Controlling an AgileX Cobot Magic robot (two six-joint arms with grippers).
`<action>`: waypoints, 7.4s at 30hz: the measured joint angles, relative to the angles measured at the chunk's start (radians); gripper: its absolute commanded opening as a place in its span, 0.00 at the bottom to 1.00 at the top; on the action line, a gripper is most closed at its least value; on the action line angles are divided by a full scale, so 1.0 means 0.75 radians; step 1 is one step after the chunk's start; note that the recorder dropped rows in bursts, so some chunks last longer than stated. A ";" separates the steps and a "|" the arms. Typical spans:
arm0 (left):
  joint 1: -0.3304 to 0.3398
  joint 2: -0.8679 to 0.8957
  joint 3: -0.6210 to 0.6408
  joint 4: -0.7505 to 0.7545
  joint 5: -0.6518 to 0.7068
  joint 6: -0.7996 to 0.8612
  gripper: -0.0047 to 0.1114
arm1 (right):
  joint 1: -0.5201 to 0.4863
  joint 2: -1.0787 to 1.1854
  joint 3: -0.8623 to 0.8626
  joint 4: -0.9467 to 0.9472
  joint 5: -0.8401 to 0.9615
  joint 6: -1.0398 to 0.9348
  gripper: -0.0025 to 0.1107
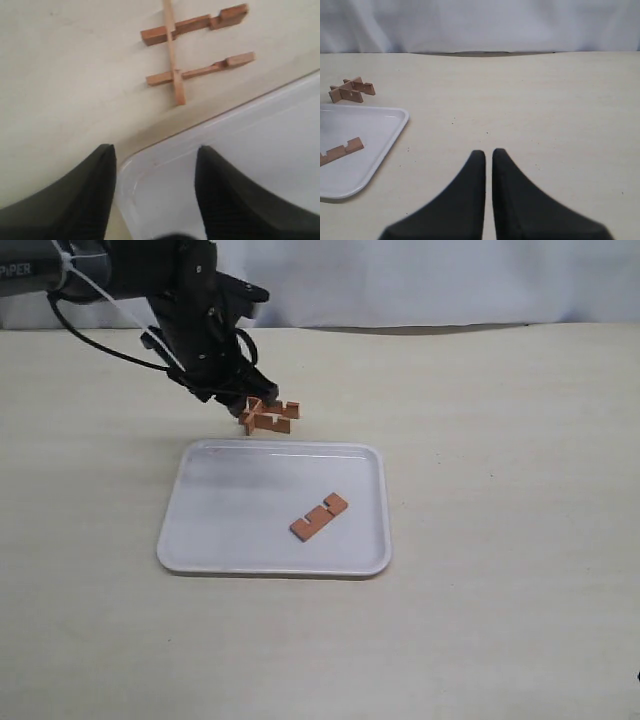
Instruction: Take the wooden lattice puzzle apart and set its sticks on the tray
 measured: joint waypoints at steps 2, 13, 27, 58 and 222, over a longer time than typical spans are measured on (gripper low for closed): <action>0.029 0.023 0.000 -0.022 -0.012 0.013 0.43 | 0.000 0.000 0.000 0.000 0.000 0.000 0.06; 0.038 0.082 0.000 -0.143 -0.183 0.100 0.43 | 0.000 0.000 0.000 0.000 0.000 0.000 0.06; 0.038 0.161 0.000 -0.152 -0.257 0.120 0.43 | 0.000 0.000 0.000 0.000 0.000 0.000 0.06; 0.038 0.070 0.000 -0.217 -0.168 0.240 0.04 | 0.000 0.000 0.000 0.000 0.000 0.000 0.06; -0.057 0.177 0.083 0.201 -0.505 -0.923 0.55 | 0.000 0.000 0.000 0.000 0.000 0.000 0.06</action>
